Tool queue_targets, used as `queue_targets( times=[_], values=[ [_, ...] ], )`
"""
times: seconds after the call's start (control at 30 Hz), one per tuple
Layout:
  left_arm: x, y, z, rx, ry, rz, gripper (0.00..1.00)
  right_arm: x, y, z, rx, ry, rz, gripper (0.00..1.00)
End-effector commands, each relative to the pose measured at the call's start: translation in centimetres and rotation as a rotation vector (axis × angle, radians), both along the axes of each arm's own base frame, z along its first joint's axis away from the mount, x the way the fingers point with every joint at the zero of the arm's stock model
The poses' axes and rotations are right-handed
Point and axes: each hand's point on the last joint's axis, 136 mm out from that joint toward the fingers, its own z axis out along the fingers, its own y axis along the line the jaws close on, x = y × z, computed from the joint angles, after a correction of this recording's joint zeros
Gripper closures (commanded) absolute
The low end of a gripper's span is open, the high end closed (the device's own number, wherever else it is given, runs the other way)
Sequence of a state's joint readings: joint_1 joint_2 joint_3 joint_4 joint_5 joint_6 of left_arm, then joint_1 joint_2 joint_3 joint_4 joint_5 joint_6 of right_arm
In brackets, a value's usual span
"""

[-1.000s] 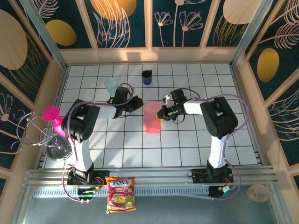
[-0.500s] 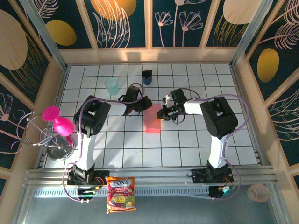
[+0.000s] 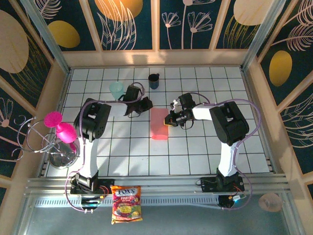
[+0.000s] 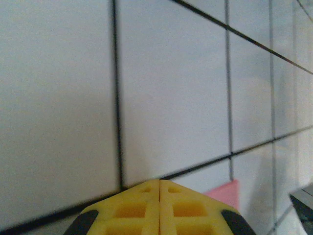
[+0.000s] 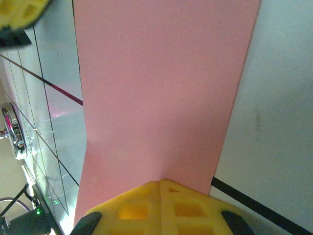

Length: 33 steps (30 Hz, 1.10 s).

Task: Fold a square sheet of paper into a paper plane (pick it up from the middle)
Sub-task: First fold the square sheet of paper in half at the center of the table.

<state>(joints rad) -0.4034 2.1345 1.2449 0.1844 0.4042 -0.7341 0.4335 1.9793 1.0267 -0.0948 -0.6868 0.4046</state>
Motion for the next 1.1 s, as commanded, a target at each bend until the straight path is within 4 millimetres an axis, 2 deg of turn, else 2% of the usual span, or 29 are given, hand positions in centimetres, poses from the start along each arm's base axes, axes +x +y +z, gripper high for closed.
queue_targets(
  times=[0.0,0.1,0.23,0.33,0.47,0.67,0.77,0.97,1.03,1.07],
  values=[
    [0.3,2.8,0.2,0.115,0.021,0.014,0.91,-5.2,-9.4,-10.5,-0.477,0.199,-0.076,0.95],
    [-0.8,2.1,3.1,0.063,-0.005,-0.007,0.90,-5.1,-9.4,-10.5,-0.476,0.199,-0.077,0.95],
    [-4.2,0.8,5.0,0.032,-0.002,-0.047,0.90,-5.1,-9.4,-10.6,-0.475,0.201,-0.075,0.95],
    [-7.6,-1.5,4.8,-0.001,0.034,-0.121,0.90,-5.1,-9.3,-10.6,-0.475,0.202,-0.073,0.95],
    [-11.9,-3.8,3.1,-0.031,0.126,-0.210,0.91,-5.2,-9.3,-10.7,-0.475,0.203,-0.070,0.96],
    [-14.9,-4.7,1.5,-0.039,0.213,-0.305,0.94,-5.2,-9.2,-10.7,-0.476,0.202,-0.069,0.95],
    [-16.1,-4.1,0.2,0.015,0.255,-0.325,0.95,-5.2,-9.4,-10.7,-0.482,0.200,-0.070,0.95],
    [-17.4,-0.9,-3.0,0.187,0.298,-0.318,0.95,-5.2,-9.4,-10.7,-0.484,0.200,-0.070,0.96],
    [-17.7,0.0,-3.6,0.222,0.303,-0.310,0.95,-5.3,-9.5,-10.7,-0.488,0.201,-0.069,0.96],
    [-18.8,1.1,-4.5,0.249,0.329,-0.303,0.96,-5.4,-9.6,-10.7,-0.492,0.200,-0.068,0.96]
  ],
)
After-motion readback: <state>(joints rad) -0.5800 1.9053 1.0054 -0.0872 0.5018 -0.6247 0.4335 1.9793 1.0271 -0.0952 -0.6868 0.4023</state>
